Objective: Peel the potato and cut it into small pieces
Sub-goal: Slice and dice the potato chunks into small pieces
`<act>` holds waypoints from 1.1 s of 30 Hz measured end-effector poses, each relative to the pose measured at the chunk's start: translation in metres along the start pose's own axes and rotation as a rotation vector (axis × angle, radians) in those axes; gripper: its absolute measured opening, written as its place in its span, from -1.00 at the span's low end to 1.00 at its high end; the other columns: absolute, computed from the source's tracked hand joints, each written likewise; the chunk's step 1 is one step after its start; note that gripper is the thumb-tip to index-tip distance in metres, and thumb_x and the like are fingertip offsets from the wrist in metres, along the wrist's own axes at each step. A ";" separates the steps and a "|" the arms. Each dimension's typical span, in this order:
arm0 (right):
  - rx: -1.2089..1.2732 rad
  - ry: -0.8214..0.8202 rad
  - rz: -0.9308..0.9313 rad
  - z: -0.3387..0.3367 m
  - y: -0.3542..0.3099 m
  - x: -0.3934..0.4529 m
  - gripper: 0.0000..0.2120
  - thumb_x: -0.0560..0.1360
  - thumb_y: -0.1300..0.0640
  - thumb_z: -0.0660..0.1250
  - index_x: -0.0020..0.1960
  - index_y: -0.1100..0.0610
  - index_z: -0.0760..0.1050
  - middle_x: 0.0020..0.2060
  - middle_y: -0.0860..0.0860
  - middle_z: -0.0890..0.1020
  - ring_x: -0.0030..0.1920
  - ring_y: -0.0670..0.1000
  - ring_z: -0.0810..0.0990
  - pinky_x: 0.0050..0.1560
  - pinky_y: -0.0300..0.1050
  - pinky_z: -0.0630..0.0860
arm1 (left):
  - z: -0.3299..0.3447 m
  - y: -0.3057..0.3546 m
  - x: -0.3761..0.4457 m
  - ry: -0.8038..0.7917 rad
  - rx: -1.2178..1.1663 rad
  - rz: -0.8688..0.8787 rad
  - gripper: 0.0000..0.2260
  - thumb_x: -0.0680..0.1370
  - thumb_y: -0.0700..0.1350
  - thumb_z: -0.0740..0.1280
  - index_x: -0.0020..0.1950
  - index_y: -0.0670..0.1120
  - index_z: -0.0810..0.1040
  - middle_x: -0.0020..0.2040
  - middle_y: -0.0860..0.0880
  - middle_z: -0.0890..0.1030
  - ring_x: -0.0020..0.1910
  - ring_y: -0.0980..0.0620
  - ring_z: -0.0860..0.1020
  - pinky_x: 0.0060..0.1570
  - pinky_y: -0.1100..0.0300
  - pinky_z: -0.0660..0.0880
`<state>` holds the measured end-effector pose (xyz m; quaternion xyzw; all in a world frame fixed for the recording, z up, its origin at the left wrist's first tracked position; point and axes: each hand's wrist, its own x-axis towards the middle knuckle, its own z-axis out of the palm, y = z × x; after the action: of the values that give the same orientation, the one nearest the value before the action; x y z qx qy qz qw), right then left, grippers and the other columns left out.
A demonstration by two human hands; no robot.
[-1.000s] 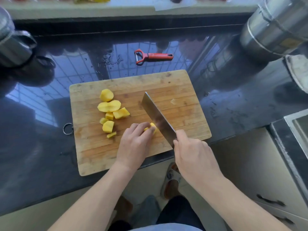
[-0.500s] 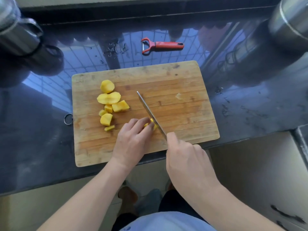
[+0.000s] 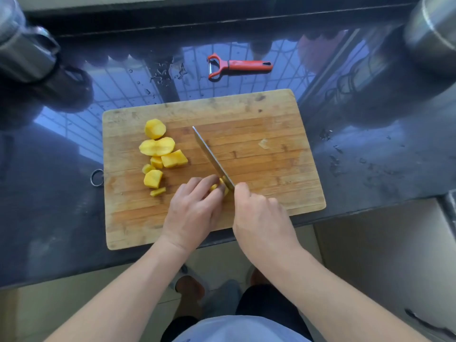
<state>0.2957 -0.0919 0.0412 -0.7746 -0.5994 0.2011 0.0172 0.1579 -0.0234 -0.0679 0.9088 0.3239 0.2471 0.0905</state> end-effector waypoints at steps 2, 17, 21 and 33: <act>0.058 0.039 0.033 -0.001 0.007 0.012 -0.89 0.65 0.22 0.11 0.01 0.03 0.23 -0.25 0.05 0.60 -0.20 0.23 0.61 -0.31 -0.04 0.36 | 0.000 0.001 0.000 0.013 0.005 0.002 -0.89 0.65 -0.22 0.34 0.00 -0.19 0.66 0.13 -0.17 0.67 -0.10 -0.20 0.57 -0.24 -0.08 0.51; 0.012 0.114 0.032 0.000 0.012 -0.032 -0.81 0.51 0.28 0.37 -0.11 0.04 0.40 -0.45 -0.05 0.51 -0.51 0.13 0.51 -0.52 -0.11 0.18 | -0.001 0.002 0.001 0.025 -0.004 -0.007 -0.87 0.67 -0.22 0.34 -0.04 -0.20 0.64 0.12 -0.16 0.68 -0.05 -0.18 0.60 -0.21 -0.07 0.51; -0.016 0.128 0.045 -0.003 0.010 -0.036 -0.78 0.43 0.32 0.44 -0.13 0.07 0.44 -0.48 -0.05 0.50 -0.56 0.12 0.48 -0.53 -0.13 0.14 | -0.002 0.002 0.002 0.025 -0.005 -0.002 -0.87 0.67 -0.21 0.33 -0.03 -0.20 0.64 0.12 -0.16 0.68 -0.06 -0.18 0.60 -0.20 -0.06 0.51; -0.078 0.079 0.045 -0.007 -0.007 -0.040 -0.61 0.17 0.38 0.54 -0.24 0.08 0.38 -0.53 -0.01 0.48 -0.62 0.12 0.45 -0.53 -0.16 0.01 | 0.000 0.001 0.001 0.033 -0.005 -0.005 -0.85 0.67 -0.20 0.32 -0.03 -0.20 0.65 0.10 -0.15 0.68 -0.09 -0.19 0.58 -0.25 -0.08 0.50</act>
<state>0.2836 -0.1261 0.0615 -0.7952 -0.5881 0.1473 0.0058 0.1593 -0.0234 -0.0667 0.9036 0.3268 0.2627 0.0878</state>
